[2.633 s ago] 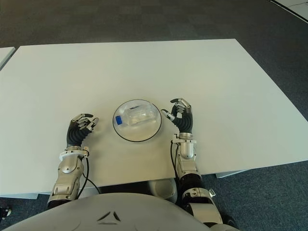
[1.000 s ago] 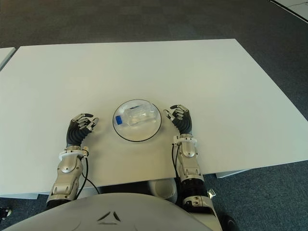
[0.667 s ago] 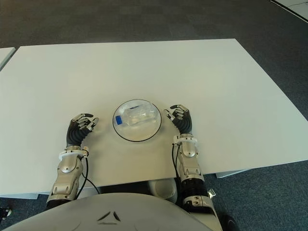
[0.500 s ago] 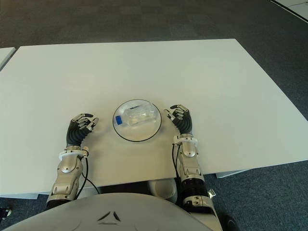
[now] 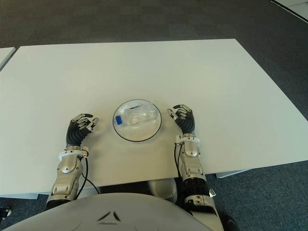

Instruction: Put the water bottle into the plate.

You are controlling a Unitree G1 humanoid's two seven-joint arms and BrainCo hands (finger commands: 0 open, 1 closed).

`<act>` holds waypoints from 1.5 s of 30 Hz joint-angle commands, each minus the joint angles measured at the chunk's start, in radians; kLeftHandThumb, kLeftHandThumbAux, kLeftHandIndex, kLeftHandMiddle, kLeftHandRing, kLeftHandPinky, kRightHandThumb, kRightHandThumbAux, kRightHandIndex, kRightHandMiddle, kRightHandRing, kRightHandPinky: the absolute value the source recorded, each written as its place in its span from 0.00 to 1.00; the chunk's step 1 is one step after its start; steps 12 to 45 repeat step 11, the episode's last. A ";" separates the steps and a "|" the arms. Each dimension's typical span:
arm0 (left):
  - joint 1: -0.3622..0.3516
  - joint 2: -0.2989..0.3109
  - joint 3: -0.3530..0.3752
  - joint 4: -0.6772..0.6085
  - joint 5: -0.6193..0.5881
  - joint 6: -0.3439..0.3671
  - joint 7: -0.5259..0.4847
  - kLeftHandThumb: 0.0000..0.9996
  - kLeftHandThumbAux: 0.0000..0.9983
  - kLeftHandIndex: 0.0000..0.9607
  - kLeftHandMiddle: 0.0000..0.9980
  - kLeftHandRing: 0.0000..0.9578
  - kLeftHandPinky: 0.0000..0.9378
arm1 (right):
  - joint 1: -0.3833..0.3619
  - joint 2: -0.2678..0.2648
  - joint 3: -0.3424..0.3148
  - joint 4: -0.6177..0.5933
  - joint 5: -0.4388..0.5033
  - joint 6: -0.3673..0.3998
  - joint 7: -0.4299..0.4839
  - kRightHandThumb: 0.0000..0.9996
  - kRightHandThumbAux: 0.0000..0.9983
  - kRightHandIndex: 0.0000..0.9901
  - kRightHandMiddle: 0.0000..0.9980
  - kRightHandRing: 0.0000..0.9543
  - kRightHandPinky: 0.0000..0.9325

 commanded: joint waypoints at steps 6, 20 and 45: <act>0.007 0.001 0.004 0.023 -0.001 -0.007 -0.005 0.71 0.71 0.46 0.72 0.72 0.73 | 0.025 -0.001 -0.007 0.046 0.012 0.064 -0.008 0.70 0.73 0.44 0.76 0.78 0.77; 0.008 0.001 -0.001 0.018 0.007 -0.003 -0.003 0.71 0.71 0.46 0.72 0.73 0.73 | 0.023 -0.003 -0.007 0.054 0.014 0.050 -0.006 0.70 0.73 0.44 0.75 0.77 0.78; 0.008 0.001 -0.001 0.018 0.007 -0.003 -0.003 0.71 0.71 0.46 0.72 0.73 0.73 | 0.023 -0.003 -0.007 0.054 0.014 0.050 -0.006 0.70 0.73 0.44 0.75 0.77 0.78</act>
